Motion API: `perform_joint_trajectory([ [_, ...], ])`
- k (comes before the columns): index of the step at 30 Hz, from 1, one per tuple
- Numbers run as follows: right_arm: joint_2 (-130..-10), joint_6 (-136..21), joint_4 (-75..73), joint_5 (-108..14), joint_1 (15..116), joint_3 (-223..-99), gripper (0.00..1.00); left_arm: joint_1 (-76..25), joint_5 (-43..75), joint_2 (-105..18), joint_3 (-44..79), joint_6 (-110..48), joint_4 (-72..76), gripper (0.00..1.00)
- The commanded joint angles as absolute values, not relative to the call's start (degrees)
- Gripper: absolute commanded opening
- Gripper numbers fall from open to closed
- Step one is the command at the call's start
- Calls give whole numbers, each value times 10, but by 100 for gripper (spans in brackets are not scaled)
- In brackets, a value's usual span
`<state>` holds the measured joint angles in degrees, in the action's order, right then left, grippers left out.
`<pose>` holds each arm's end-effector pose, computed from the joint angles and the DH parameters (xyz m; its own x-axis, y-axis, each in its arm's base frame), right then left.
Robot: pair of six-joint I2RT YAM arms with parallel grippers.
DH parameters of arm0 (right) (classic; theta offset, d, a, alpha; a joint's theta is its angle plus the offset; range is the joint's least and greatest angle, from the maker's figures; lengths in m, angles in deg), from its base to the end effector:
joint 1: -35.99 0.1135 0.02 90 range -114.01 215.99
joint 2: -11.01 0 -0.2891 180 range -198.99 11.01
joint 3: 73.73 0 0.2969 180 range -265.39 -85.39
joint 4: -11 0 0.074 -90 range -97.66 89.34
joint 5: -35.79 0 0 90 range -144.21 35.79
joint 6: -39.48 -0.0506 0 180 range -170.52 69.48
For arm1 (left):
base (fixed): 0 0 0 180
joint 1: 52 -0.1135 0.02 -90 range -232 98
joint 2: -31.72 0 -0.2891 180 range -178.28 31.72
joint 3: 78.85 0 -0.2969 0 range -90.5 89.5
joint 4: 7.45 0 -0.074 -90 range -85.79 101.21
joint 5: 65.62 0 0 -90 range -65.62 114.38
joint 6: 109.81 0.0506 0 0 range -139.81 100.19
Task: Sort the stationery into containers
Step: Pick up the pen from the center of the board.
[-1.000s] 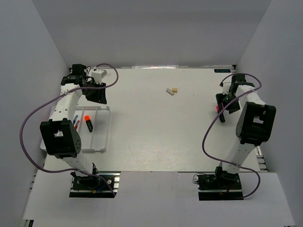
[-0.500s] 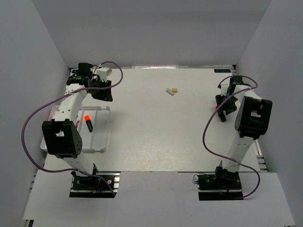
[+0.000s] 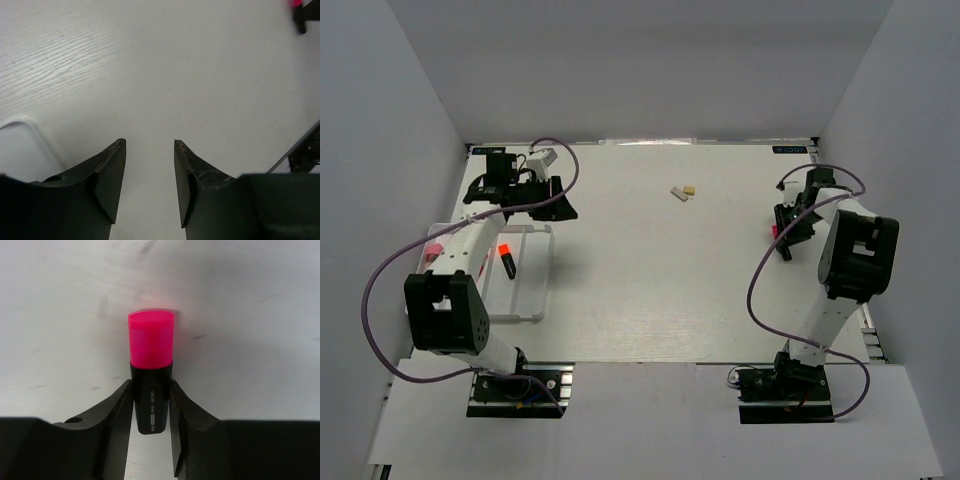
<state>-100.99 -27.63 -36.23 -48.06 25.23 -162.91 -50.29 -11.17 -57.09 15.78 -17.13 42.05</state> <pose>0.4376 -0.0776 0.1496 -0.9090 -0.2209 -0.3535 -0.2213 0.9744 -0.0399 0.3787 -0.0407 0.2928 -0.7793 0.0613 -0.6237 0.4114 0.8008 -0.4353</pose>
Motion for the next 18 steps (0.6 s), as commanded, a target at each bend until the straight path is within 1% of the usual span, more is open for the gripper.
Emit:
perform_joint_trajectory([
  [1, -924, -284, -354, -354, 276, -1582, 14, -494, -213, -498, 205, -268, 281, 53],
  [2, -910, -295, -352, -337, 289, -1564, 14, -494, -225, -490, 228, -281, 260, 53],
  [3, -883, -304, -350, -315, 297, -1560, 10, -487, -226, -477, 236, -295, 243, 53],
  [4, -874, -316, -348, -272, 311, -1555, 9, -481, -230, -471, 244, -324, 208, 53],
  [7, -843, -378, -326, -212, 355, -1555, 5, -463, -234, -463, 272, -383, 143, 52],
  [8, -837, -413, -313, -205, 390, -1554, 5, -456, -238, -466, 279, -394, 129, 53],
  [10, -823, -447, -276, -187, 412, -1557, 4, -432, -230, -480, 274, -409, 121, 52],
  [12, -828, -496, -257, -177, 451, -1577, 0, -420, -218, -491, 271, -433, 109, 52],
  [16, -854, -592, -226, -156, 501, -1629, 0, -388, -205, -512, 273, -477, 55, 50],
  [18, -864, -611, -220, -169, 520, -1659, 0, -365, -174, -517, 275, -487, 49, 50],
])
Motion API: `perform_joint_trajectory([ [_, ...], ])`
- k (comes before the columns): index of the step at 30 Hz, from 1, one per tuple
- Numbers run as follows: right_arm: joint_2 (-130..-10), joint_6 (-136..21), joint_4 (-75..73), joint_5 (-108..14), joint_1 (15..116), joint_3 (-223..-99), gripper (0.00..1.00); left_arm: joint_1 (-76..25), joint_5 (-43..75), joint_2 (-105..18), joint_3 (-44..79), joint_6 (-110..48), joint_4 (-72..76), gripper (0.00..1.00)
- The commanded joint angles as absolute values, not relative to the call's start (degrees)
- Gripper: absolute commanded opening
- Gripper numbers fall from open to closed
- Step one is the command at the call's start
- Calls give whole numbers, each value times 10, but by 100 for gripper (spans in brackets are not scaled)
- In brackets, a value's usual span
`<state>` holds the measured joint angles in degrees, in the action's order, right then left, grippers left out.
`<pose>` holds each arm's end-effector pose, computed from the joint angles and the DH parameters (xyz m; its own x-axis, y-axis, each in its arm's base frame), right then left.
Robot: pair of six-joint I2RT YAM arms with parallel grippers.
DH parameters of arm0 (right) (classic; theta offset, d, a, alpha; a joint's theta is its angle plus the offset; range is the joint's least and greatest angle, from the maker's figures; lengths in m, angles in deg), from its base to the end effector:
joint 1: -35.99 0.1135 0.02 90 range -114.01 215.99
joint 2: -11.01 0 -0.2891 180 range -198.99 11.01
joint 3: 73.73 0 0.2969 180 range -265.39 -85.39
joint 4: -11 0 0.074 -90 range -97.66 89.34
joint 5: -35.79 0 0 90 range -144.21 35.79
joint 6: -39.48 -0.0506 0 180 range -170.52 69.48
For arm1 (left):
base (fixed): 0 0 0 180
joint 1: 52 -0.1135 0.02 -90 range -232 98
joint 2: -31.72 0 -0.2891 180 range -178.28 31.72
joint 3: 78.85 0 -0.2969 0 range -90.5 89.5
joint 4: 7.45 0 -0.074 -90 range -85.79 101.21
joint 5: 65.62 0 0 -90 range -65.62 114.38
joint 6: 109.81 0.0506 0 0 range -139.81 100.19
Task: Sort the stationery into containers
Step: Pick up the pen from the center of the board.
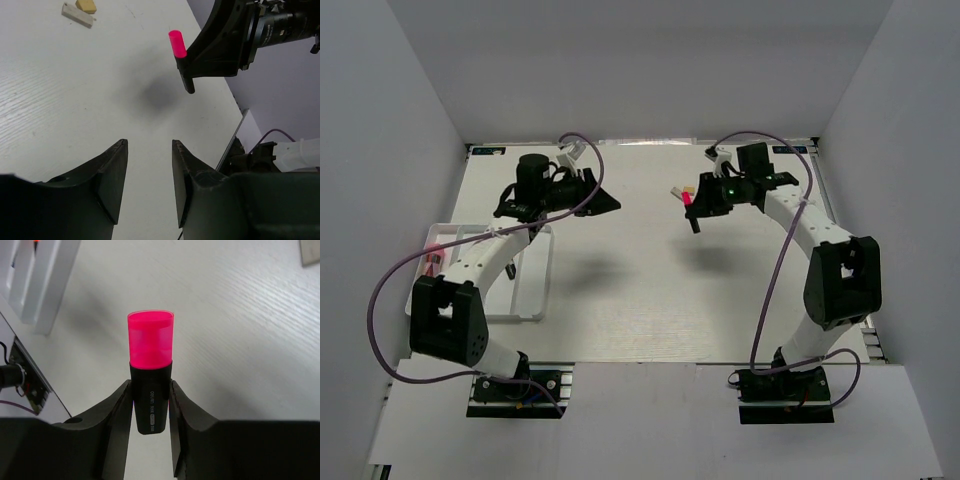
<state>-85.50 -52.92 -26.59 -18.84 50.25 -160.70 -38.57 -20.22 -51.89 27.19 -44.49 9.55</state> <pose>0.4037 0.1328 0.2671 -0.7341 -0.1513 -0.6620 -0.5523 0.7003 0.4524 0.3603 -0.1226 0.3017 -0.7203 -0.1337 -0.6806 0.5227 0.5404 -0.6594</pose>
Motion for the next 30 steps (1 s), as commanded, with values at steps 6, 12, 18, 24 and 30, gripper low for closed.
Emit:
perform_joint_trajectory([
  [6, -849, -642, -213, -233, 587, -1660, 0, -332, -112, -535, 274, -534, 21, 49],
  [12, -844, -660, -212, -265, 631, -1665, 0, -293, -101, -574, 256, -565, 2, 50],
  [18, -850, -664, -215, -272, 653, -1681, 0, -274, -78, -600, 229, -563, 10, 50],
  [24, -858, -664, -215, -270, 678, -1693, 0, -263, -79, -618, 216, -565, 1, 52],
  [30, -869, -667, -219, -272, 687, -1717, 0, -252, -77, -621, 231, -579, -8, 46],
])
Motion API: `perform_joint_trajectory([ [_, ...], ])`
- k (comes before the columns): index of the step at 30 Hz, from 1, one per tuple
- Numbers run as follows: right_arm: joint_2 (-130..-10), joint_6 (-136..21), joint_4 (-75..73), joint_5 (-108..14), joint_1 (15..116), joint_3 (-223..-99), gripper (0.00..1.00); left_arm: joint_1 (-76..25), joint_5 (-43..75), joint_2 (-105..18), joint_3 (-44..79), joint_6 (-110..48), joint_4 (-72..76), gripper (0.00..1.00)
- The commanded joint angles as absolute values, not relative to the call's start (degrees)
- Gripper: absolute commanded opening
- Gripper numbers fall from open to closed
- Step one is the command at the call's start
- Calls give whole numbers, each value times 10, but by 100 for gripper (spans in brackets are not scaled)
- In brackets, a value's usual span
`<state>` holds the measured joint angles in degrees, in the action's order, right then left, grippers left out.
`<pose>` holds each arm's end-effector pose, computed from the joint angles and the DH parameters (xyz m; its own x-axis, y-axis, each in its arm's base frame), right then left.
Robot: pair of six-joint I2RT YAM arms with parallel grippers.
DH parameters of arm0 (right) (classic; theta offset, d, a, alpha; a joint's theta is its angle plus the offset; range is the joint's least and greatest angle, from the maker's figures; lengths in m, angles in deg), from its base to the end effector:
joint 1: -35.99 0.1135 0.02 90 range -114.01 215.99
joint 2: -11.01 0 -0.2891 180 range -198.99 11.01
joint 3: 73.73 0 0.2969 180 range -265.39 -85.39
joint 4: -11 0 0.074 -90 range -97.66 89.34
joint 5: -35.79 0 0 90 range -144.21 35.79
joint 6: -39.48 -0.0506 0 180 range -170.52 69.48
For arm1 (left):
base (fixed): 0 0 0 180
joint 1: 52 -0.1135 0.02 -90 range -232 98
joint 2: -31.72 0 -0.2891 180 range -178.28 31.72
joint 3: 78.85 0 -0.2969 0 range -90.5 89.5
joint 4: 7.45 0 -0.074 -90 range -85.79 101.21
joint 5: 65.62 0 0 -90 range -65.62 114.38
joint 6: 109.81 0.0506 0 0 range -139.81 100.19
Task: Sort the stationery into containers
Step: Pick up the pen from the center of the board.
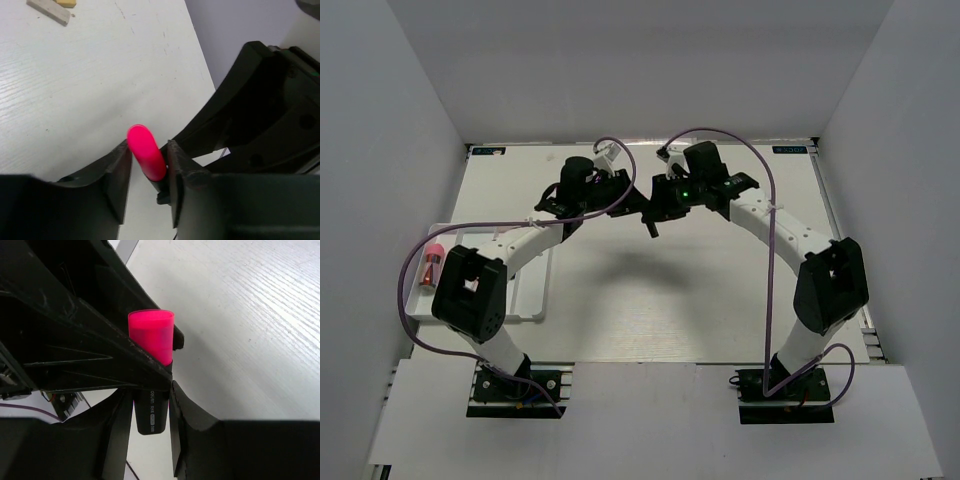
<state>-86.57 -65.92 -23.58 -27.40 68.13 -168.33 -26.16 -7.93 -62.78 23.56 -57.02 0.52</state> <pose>0.3681 0.2582 0.3120 -0.7041 -0.1625 -0.6912 -0.6126 0.6313 0.4756 0.3776 -0.2129 0.2662 -0.7883 -0.1862 -0.5865 0.4120 0.5484 -0.7277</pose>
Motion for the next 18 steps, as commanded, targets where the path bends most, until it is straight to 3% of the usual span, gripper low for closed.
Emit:
perform_joint_trajectory([
  [1, -870, -667, -219, -272, 687, -1721, 0, -252, -78, -620, 238, -584, -9, 42],
  [2, -868, -666, -221, -273, 688, -1724, 0, -252, -75, -619, 241, -587, -7, 32],
  [5, -864, -659, -225, -279, 688, -1725, 0, -252, -62, -613, 233, -577, 11, 18],
  [6, -860, -656, -228, -281, 688, -1725, 9, -264, -59, -608, 231, -574, 26, 15],
  [7, -854, -654, -229, -282, 684, -1721, 25, -264, -58, -606, 231, -573, 30, 12],
  [8, -851, -645, -231, -288, 682, -1718, 48, -273, -51, -602, 230, -568, 38, 8],
  [11, -828, -623, -240, -296, 674, -1701, 71, -300, -16, -583, 209, -526, 109, 1],
  [18, -778, -549, -277, -320, 641, -1658, 78, -400, 37, -566, 116, -316, 322, 0],
])
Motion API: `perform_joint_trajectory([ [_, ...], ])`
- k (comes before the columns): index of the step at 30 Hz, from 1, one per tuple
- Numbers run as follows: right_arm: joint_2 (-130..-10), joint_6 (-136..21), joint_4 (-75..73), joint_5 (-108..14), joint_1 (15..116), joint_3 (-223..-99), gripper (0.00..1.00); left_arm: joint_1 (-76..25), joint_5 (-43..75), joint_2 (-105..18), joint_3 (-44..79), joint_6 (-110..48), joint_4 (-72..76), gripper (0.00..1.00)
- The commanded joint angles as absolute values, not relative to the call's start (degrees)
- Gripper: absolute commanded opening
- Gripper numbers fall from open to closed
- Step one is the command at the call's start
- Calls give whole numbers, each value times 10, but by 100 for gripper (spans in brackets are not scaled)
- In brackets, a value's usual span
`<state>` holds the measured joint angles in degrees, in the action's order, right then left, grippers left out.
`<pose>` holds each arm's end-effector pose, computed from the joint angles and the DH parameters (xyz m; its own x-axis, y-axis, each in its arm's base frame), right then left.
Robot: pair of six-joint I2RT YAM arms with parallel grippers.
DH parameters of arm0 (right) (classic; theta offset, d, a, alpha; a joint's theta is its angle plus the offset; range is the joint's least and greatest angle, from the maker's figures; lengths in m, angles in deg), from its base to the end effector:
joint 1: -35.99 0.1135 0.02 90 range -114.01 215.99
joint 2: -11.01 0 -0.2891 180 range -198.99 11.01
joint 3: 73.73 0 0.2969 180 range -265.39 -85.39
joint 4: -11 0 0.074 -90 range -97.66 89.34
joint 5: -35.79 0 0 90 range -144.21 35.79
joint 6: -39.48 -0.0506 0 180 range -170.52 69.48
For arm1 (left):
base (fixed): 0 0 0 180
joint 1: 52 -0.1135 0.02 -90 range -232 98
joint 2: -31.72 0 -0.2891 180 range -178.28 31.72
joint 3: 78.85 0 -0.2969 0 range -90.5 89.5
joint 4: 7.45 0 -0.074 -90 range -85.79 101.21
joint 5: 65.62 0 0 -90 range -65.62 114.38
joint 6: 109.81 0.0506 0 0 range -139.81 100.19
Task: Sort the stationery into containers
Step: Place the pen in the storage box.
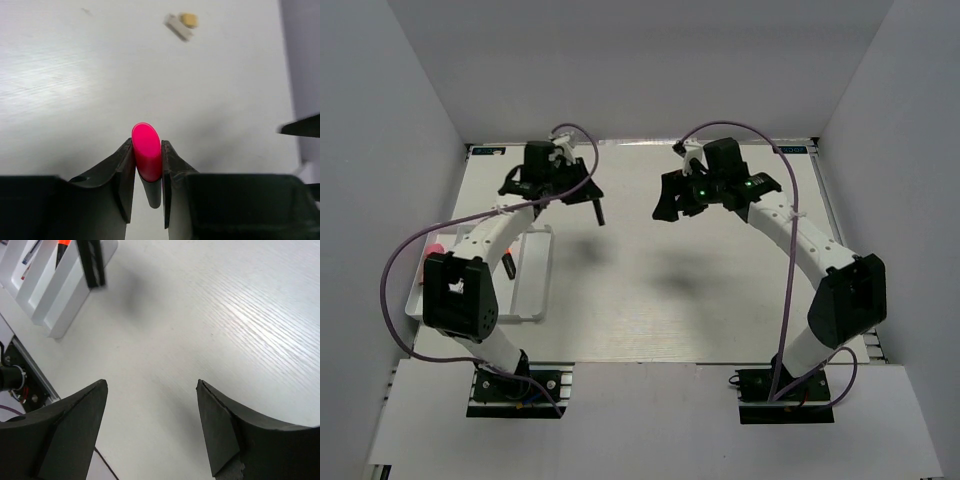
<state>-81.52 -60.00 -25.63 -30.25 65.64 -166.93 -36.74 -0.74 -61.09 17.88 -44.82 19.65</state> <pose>0.3609 0.2291 0.3352 -0.6249 -0.1825 -0.7591 -0.6436 0.6708 0.3685 0.4025 -0.1321 0.2815 -0.7614 -0.1890 -0.6201 0.2704 0.7768 -0.5688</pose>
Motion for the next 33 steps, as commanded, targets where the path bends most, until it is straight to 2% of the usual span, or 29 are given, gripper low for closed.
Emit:
perform_joint_trajectory([
  [1, -776, -539, -285, -324, 636, -1657, 78, -407, 50, -576, 94, -278, 363, 0],
  [2, -778, -528, -306, -339, 632, -1661, 77, -421, 61, -600, 70, -211, 446, 0],
  [5, -783, -508, -337, -357, 623, -1662, 74, -466, 110, -617, 26, -126, 544, 0],
  [9, -778, -480, -333, -360, 612, -1632, 72, -530, 160, -589, 55, -66, 569, 0],
  [17, -784, -470, -331, -365, 606, -1614, 68, -642, 140, -620, 8, -23, 672, 0],
  [22, -784, -472, -327, -355, 602, -1608, 67, -661, 141, -593, 70, -14, 672, 5],
  [26, -788, -467, -328, -346, 601, -1609, 67, -673, 124, -588, 129, -18, 655, 13],
  [33, -790, -464, -329, -350, 598, -1602, 67, -673, 132, -597, 184, -39, 611, 15],
])
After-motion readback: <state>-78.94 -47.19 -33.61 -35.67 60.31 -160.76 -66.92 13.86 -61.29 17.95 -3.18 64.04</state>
